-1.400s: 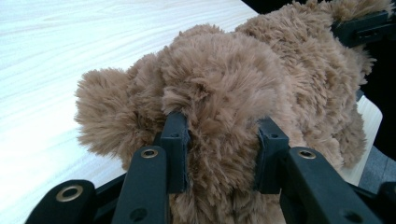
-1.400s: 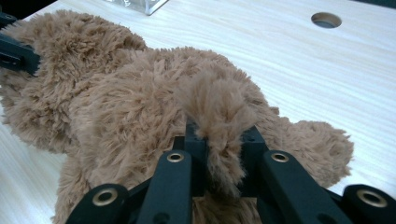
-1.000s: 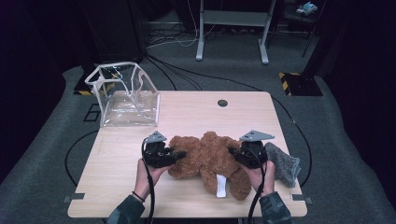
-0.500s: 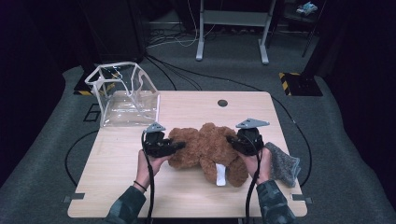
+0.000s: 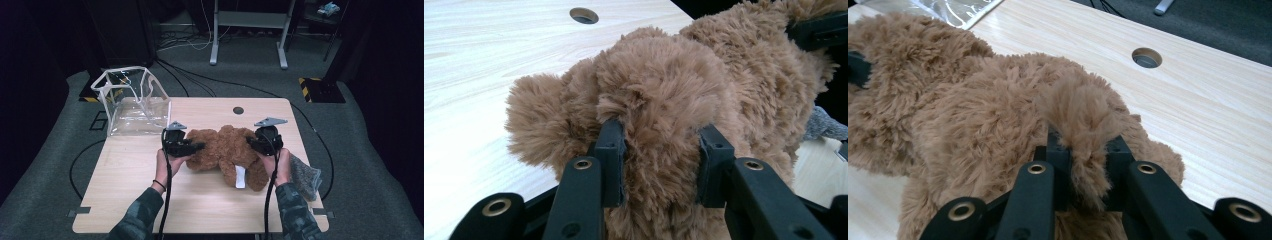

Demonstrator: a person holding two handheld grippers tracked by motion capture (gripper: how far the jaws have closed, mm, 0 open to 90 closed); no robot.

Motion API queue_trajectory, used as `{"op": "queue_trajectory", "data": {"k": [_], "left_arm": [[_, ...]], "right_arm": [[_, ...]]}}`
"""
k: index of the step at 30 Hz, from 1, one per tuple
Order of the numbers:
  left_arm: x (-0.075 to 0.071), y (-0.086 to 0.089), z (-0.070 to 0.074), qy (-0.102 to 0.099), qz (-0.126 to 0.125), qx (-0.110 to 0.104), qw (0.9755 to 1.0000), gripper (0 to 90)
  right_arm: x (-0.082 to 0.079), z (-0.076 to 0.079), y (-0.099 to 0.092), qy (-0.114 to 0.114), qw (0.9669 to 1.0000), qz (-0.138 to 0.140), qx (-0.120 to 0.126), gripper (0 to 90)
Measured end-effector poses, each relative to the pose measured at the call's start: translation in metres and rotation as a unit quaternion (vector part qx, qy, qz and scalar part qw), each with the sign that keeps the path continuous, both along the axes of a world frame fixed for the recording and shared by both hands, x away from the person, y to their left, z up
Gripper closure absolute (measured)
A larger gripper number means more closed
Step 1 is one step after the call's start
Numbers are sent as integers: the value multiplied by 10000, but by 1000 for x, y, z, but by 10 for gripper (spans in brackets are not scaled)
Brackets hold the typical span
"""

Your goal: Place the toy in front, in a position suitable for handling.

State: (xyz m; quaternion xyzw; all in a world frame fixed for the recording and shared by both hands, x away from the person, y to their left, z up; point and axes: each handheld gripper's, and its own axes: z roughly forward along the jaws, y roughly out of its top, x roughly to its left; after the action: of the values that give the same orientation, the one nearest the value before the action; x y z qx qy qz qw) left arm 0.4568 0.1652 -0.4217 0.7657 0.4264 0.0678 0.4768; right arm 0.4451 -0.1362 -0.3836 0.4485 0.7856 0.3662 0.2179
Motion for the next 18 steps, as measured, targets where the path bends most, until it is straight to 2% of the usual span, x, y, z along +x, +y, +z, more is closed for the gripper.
{"op": "queue_trajectory", "data": {"k": [12, 15, 18], "left_arm": [[22, -10, -13, 181, 67, 115, 9997, 620], [25, -15, -18, 237, 55, 236, 9994, 614], [26, -17, -20, 199, 80, 196, 9996, 607]], "right_arm": [[20, -10, 0, 97, 9994, -335, -62, 792], [24, -16, -1, 228, 9986, -471, -67, 782], [26, -25, -3, 247, 9981, -540, -148, 779]]}}
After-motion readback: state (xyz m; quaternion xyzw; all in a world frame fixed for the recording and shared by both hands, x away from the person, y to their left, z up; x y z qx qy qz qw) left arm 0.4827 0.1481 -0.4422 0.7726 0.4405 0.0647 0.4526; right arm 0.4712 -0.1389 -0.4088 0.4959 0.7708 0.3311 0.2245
